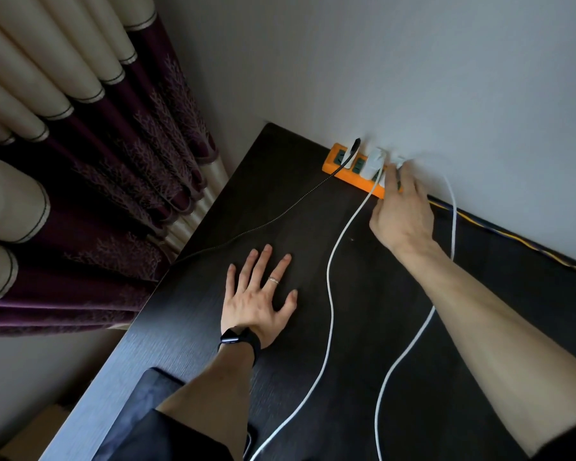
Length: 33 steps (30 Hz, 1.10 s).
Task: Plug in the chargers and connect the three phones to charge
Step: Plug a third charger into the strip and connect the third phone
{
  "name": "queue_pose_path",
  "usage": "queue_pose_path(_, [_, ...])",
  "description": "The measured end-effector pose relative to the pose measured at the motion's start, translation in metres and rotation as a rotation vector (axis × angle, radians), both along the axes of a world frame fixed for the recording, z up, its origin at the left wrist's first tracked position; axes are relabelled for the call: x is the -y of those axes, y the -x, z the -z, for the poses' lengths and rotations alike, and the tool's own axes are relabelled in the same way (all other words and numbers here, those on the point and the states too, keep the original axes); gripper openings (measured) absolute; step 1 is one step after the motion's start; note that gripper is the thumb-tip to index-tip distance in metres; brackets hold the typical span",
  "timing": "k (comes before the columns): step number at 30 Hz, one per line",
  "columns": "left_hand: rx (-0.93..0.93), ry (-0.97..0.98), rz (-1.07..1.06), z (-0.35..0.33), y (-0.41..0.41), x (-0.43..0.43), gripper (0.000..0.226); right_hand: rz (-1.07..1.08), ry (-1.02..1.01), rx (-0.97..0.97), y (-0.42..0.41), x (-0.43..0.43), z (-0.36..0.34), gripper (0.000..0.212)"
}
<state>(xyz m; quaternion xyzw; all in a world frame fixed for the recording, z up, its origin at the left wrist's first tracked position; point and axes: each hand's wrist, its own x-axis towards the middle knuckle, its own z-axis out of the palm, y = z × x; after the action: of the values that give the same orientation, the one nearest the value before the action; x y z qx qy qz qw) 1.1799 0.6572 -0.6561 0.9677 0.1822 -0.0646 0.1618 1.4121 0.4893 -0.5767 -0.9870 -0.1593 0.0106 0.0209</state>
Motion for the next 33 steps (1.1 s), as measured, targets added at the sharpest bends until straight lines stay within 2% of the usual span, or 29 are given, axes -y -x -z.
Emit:
queue_pose_path(9, [0.013, -0.029, -0.008, 0.0, 0.001, 0.002, 0.067, 0.039, 0.078, -0.152, -0.007, -0.007, -0.013, 0.096])
queue_pose_path(19, [-0.03, -0.02, 0.008, 0.0, 0.003, 0.001, 0.067, 0.084, -0.039, -0.177, 0.005, -0.006, -0.001, 0.105])
queue_pose_path(21, [-0.025, -0.013, 0.012, 0.001, 0.002, 0.003, 0.066, 0.12, -0.113, -0.169, 0.009, -0.008, 0.002, 0.105])
queue_pose_path(26, [-0.013, -0.031, 0.002, 0.004, -0.001, -0.002, 0.067, 0.08, -0.46, -0.134, 0.047, -0.011, -0.006, 0.092])
queue_pose_path(29, [-0.001, -0.059, 0.007, 0.004, 0.002, -0.003, 0.067, 0.057, -0.641, -0.128, 0.126, 0.002, -0.007, 0.085])
queue_pose_path(33, [0.031, -0.069, -0.009, 0.003, 0.0, -0.005, 0.068, 0.139, -0.775, -0.154, 0.25, 0.036, 0.0, 0.063])
